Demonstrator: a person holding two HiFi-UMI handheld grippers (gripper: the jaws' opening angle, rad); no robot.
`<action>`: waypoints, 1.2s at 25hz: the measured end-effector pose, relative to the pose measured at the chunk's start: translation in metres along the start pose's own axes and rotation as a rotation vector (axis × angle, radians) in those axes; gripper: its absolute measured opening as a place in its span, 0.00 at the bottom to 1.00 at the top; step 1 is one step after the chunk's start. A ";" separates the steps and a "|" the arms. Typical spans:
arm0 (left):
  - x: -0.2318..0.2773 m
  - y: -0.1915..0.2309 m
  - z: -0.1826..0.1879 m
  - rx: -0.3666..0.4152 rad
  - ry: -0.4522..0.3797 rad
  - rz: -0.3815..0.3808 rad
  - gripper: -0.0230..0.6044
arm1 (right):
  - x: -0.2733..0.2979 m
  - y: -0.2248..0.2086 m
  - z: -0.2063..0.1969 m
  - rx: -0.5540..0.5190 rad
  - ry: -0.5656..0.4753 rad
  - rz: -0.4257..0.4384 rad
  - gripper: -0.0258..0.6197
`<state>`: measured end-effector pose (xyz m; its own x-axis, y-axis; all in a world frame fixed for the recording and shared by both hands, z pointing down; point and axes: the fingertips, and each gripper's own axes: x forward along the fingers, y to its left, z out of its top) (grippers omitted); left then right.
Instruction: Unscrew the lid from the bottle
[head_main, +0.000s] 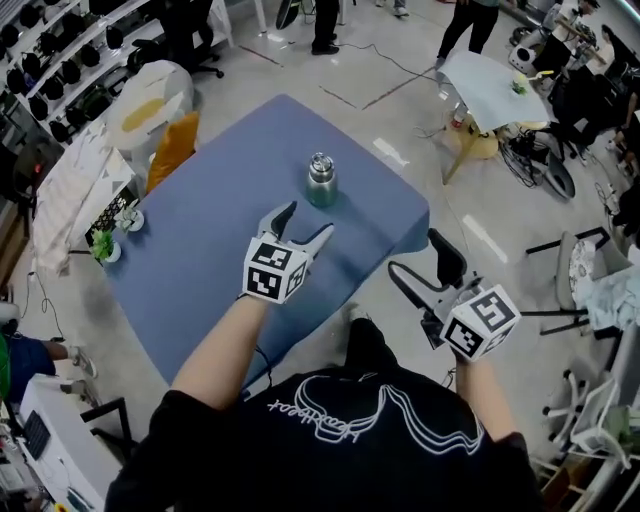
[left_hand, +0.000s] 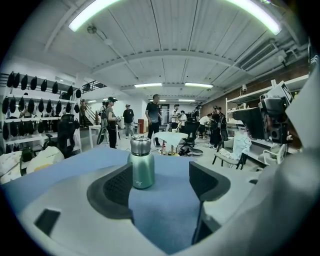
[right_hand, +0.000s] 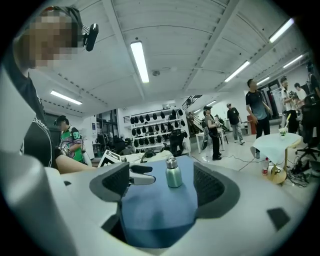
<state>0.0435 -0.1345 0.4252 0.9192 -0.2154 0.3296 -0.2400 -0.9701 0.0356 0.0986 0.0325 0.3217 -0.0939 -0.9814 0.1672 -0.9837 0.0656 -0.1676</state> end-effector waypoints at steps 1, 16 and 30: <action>0.010 0.003 -0.001 -0.001 0.003 0.004 0.58 | 0.007 -0.007 0.001 -0.004 0.004 0.014 0.65; 0.094 0.043 -0.022 0.011 0.037 0.067 0.60 | 0.116 -0.097 -0.003 -0.029 0.149 0.264 0.65; 0.102 0.046 -0.021 0.034 0.015 0.068 0.55 | 0.202 -0.071 -0.025 -0.147 0.241 0.540 0.63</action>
<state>0.1199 -0.1986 0.4803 0.8963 -0.2797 0.3440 -0.2909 -0.9566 -0.0198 0.1459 -0.1661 0.3913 -0.6010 -0.7349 0.3141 -0.7963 0.5841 -0.1571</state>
